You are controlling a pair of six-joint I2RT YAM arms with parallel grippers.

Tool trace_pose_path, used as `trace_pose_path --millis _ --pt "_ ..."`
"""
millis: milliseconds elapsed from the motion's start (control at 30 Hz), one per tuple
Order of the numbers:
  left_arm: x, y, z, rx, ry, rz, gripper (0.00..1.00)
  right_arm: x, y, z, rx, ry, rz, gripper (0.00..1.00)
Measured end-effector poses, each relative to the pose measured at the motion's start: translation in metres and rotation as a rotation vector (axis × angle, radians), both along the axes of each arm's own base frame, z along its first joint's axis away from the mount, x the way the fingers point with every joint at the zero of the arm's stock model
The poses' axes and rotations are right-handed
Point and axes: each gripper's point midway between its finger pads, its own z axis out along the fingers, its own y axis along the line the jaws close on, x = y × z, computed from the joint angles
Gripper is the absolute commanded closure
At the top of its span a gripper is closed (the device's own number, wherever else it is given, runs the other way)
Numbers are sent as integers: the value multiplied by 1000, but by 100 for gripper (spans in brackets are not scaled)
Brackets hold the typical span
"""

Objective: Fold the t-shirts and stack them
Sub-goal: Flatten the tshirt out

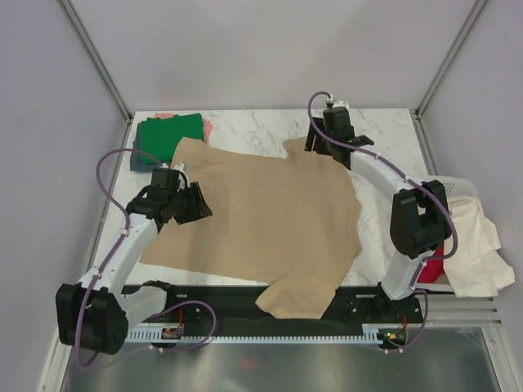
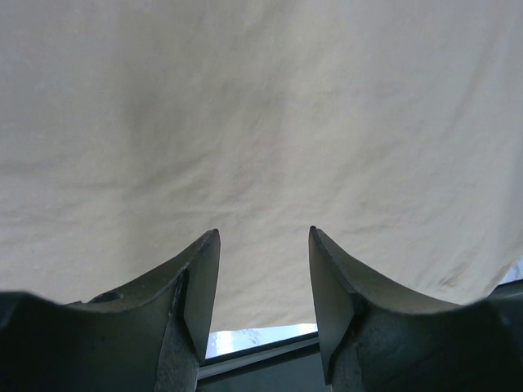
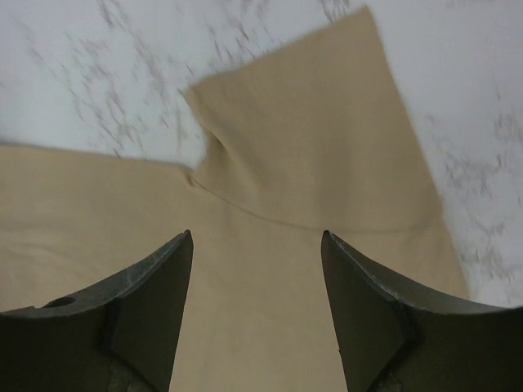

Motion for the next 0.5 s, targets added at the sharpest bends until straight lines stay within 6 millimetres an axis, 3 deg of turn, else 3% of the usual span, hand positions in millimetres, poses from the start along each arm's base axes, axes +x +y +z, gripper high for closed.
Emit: trace_pose_path --millis 133,233,400,433,500 --pt "11 1 -13 7 71 60 45 -47 -19 -74 -72 209 -21 29" --pt "29 4 -27 28 117 117 45 -70 -28 -112 -119 335 -29 29" --pt "62 9 -64 93 221 191 45 -67 -35 -141 -154 403 -49 29" --pt "66 10 -70 103 237 201 45 -63 -39 -148 -168 418 -60 29" --pt "77 10 -84 119 269 219 45 -44 -40 -146 -157 402 -75 29"
